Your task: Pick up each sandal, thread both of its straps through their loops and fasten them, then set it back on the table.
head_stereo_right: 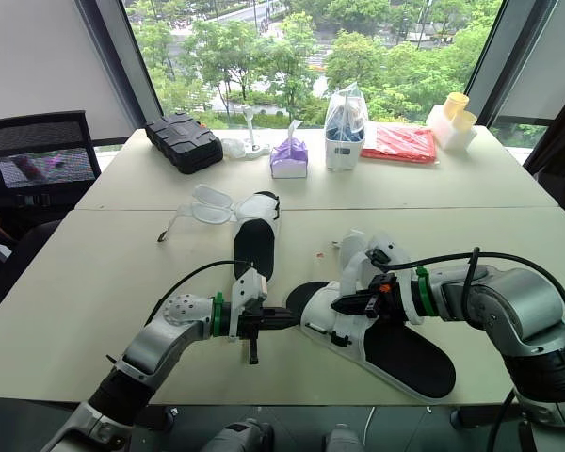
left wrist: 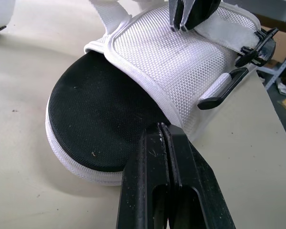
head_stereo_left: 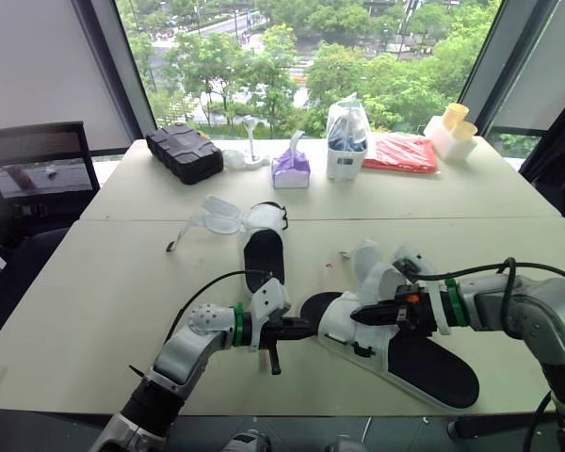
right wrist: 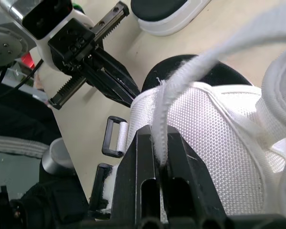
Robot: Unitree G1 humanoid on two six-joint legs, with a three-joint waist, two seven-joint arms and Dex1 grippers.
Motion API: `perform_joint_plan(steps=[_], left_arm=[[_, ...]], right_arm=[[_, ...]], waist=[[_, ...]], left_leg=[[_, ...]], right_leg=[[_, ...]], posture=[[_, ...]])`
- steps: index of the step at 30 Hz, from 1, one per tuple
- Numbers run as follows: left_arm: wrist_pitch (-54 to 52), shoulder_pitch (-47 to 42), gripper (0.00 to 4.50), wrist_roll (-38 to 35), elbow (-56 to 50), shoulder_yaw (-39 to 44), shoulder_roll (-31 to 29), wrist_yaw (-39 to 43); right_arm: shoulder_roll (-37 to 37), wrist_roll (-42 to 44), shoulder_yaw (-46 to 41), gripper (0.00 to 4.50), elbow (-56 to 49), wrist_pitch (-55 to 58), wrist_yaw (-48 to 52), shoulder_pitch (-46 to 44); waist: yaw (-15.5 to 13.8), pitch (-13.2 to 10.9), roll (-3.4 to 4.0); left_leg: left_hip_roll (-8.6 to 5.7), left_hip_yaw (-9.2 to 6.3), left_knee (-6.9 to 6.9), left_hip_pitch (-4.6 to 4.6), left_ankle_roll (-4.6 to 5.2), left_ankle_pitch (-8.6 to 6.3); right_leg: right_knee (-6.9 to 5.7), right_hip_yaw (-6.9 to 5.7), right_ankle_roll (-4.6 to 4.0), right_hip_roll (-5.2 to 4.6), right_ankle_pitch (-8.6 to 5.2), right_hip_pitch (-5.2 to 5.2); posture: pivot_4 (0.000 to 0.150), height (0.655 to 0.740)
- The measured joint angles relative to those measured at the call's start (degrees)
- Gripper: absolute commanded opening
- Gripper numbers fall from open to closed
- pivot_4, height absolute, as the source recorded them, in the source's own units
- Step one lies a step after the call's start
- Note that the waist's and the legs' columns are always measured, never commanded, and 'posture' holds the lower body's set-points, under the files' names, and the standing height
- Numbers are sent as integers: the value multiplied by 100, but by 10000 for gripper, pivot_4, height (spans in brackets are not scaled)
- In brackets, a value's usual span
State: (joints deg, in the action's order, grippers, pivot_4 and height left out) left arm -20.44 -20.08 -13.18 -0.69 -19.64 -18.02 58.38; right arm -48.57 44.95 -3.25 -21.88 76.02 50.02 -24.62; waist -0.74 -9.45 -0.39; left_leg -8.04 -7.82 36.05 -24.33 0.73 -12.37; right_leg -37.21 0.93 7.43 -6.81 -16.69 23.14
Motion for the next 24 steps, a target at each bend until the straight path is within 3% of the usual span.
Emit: perform_joint_plan(steps=[8, 22, 24], left_arm=[[-102, -65, 0, -3, -2, -38, -28, 112], [-160, -97, 0, 1, 8, -45, -45, 148], [-159, -97, 0, 0, 8, -46, -40, 148]], right_arm=[[26, 491, -297, 412, -540, 583, -411, 112], [64, 479, -278, 412, -1033, 345, -1015, 606], [8, 487, -274, 6448, -1035, 292, -993, 616]], waist=[[-4, 2, 1], [-4, 26, -4], [-4, 26, -4]], left_leg=[[0, 0, 0, 0, 0, 0], [0, 0, 3, 4, 1, 0], [0, 0, 3, 4, 1, 0]], right_leg=[[0, 0, 0, -1, 0, -1], [1, 0, 0, -1, 0, -7], [1, 0, 0, -1, 0, -8]], posture=[[1500, 7400], [1500, 7400], [1500, 7400]])
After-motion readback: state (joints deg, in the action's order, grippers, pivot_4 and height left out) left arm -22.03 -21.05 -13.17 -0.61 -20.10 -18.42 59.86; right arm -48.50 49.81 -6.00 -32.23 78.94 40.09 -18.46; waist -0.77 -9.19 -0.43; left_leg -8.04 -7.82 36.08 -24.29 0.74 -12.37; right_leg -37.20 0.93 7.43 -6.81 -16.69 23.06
